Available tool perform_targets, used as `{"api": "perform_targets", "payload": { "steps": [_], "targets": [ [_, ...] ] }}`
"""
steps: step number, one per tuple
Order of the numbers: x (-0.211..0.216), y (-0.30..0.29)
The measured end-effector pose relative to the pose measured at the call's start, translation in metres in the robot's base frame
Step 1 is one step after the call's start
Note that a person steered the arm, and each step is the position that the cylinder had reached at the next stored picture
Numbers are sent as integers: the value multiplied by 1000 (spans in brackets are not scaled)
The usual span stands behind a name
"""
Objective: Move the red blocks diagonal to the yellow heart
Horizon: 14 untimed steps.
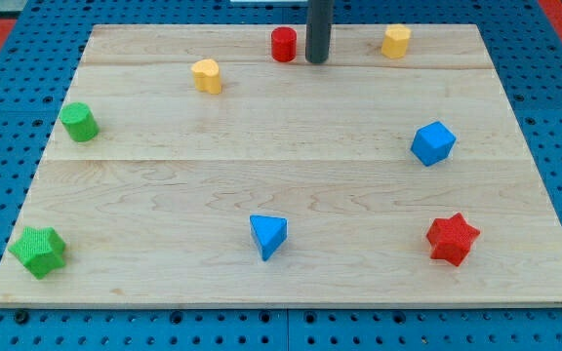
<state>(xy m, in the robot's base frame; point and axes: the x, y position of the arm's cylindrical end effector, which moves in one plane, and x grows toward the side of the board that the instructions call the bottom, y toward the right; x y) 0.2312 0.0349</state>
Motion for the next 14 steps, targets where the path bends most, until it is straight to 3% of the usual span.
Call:
{"api": "perform_targets", "payload": {
  "steps": [1, 2, 4, 6, 8, 9, 10, 11, 12, 13, 14],
  "targets": [
    [-19, -81],
    [-21, -126],
    [-4, -220],
    [55, -65],
    [105, 139],
    [122, 206],
    [178, 247],
    [287, 216],
    [349, 154],
    [333, 84],
    [305, 60]
  ]
}}
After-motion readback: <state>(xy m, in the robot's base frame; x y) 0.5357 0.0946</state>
